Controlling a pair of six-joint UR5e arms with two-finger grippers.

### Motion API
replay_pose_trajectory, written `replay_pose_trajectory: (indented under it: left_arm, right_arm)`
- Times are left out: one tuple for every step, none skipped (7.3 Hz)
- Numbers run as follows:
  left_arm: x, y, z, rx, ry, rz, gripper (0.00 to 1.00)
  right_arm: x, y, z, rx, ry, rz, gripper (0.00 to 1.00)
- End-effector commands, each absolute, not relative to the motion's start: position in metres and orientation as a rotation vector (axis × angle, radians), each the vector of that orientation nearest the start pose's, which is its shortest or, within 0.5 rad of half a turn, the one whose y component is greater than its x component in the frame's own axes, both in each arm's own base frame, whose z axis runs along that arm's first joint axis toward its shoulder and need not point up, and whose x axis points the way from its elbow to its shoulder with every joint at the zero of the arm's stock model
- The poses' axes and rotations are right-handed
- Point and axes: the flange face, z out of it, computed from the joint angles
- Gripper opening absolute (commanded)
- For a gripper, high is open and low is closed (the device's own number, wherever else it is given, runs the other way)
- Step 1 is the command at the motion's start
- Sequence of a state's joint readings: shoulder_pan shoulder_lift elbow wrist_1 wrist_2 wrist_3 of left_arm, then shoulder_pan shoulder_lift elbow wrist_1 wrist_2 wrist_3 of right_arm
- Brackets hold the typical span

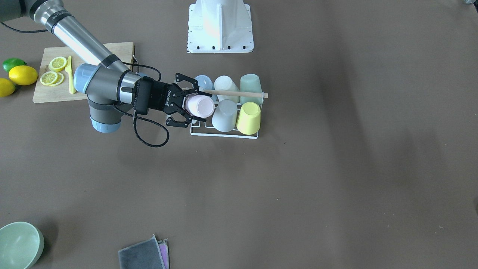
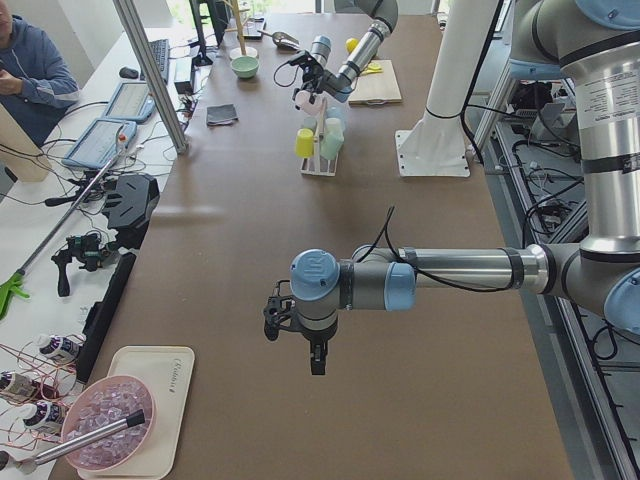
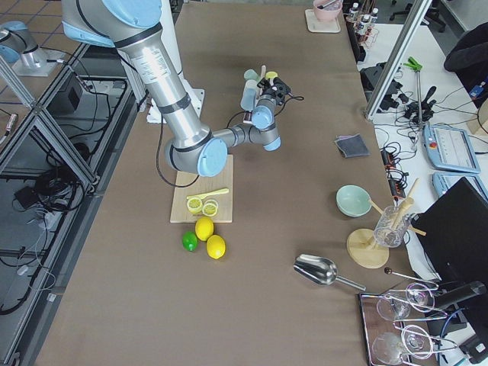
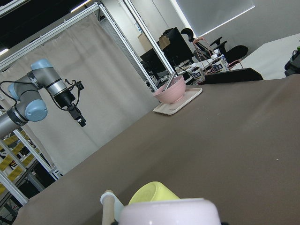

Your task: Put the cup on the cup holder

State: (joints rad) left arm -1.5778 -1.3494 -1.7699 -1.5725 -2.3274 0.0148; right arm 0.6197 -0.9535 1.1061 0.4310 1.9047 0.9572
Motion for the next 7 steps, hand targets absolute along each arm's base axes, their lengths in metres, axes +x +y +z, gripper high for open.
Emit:
replay_pose_trajectory:
  left_arm:
    - [-0.0676, -0.4051, 0.6611, -0.011, 0.755, -0.003, 0.98]
    - [-0.0710, -0.4047, 0.6640, -0.013, 0.758, -0.012, 0.98]
    - [-0.0711, -0.4047, 0.6641, -0.013, 0.758, -0.012, 0.98]
    - [-0.0712, -0.4047, 0.6642, -0.013, 0.756, -0.012, 0.98]
    - [-0.0718, -0.4039, 0.6648, -0.014, 0.756, -0.014, 0.98]
    - [-0.0722, -0.4010, 0.6651, -0.016, 0.758, -0.017, 0.98]
    - [-0.0728, -0.3994, 0.6661, -0.017, 0.758, -0.019, 0.98]
  right_arm:
    - [-0.4770, -0.4629, 0.3158, 1.072, -1.849, -0.355, 0.00]
    - [-0.4770, -0.4628, 0.3158, 1.072, -1.849, -0.355, 0.00]
    - [-0.4763, -0.4636, 0.3158, 1.072, -1.848, -0.353, 0.00]
    - [-0.4760, -0.4634, 0.3152, 1.073, -1.850, -0.353, 0.17]
    - [-0.4756, -0.4631, 0.3156, 1.061, -1.855, -0.346, 0.38]
    - [-0.4753, -0.4631, 0.3166, 1.060, -1.855, -0.343, 0.47]
    - [-0.4741, -0.4640, 0.3158, 1.068, -1.854, -0.340, 0.99]
